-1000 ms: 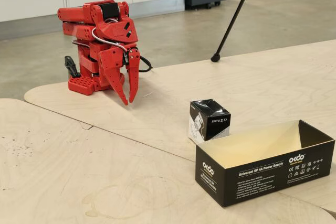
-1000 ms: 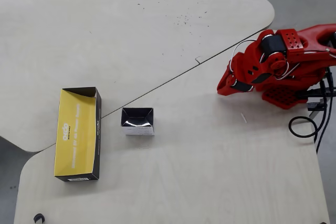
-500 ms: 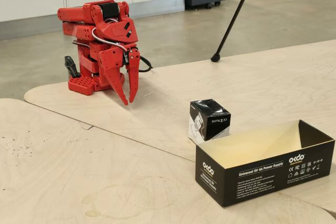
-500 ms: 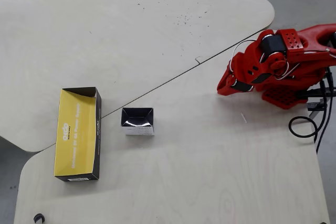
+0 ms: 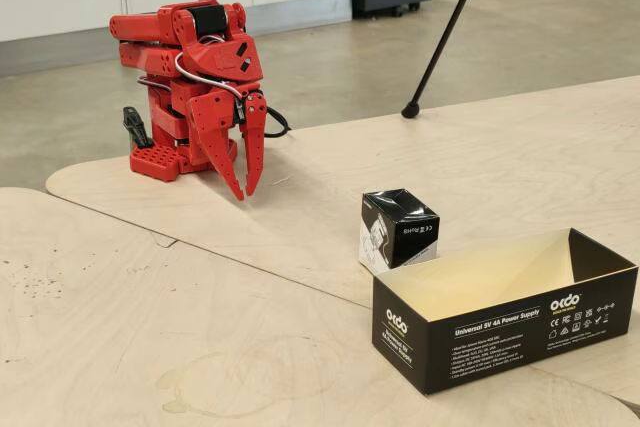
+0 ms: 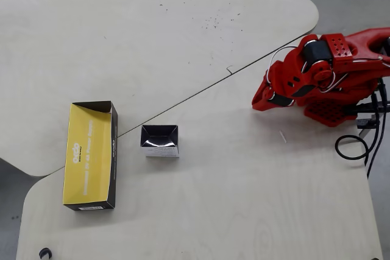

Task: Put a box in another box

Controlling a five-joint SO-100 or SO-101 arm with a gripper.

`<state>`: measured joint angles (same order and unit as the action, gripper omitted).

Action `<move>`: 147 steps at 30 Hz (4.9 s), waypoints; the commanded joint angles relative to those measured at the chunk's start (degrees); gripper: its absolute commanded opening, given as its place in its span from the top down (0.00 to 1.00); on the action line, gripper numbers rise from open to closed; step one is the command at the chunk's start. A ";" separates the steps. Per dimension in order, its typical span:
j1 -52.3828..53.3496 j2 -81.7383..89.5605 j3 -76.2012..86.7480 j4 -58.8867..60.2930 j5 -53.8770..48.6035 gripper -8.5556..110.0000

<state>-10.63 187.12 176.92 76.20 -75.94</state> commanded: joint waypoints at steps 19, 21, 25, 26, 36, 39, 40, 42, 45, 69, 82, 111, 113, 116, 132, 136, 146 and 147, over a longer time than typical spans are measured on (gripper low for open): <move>-0.35 0.26 -0.26 0.97 -4.57 0.92; 3.60 0.26 -0.26 -5.89 -2.64 0.91; 9.67 0.35 -1.41 -27.77 11.60 0.81; 10.72 0.09 -3.08 -30.59 13.10 0.79; 13.71 -55.90 -67.50 -19.95 33.13 0.70; 11.16 -69.17 -82.09 -15.12 31.46 0.67; 10.28 -72.86 -85.52 -14.33 30.59 0.67; 8.88 -79.72 -91.67 -12.66 29.53 0.66; 6.68 -88.07 -98.26 -10.46 25.66 0.64; -2.29 -100.46 -93.69 -14.77 -0.88 0.55; -2.20 -105.82 -88.07 -23.99 -3.60 0.56; -2.11 -112.06 -79.45 -37.62 -0.70 0.71; -2.11 -112.15 -79.45 -37.71 -0.70 0.72; -2.20 -111.80 -79.45 -38.14 -0.70 0.75; 3.25 -101.78 -102.66 -33.31 12.13 0.76; 2.37 -103.36 -108.28 -33.13 18.81 0.76; -3.25 -114.61 -121.99 -30.23 33.75 0.77; -3.69 -115.84 -122.78 -30.23 34.37 0.77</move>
<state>-12.74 71.81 61.52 45.79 -44.47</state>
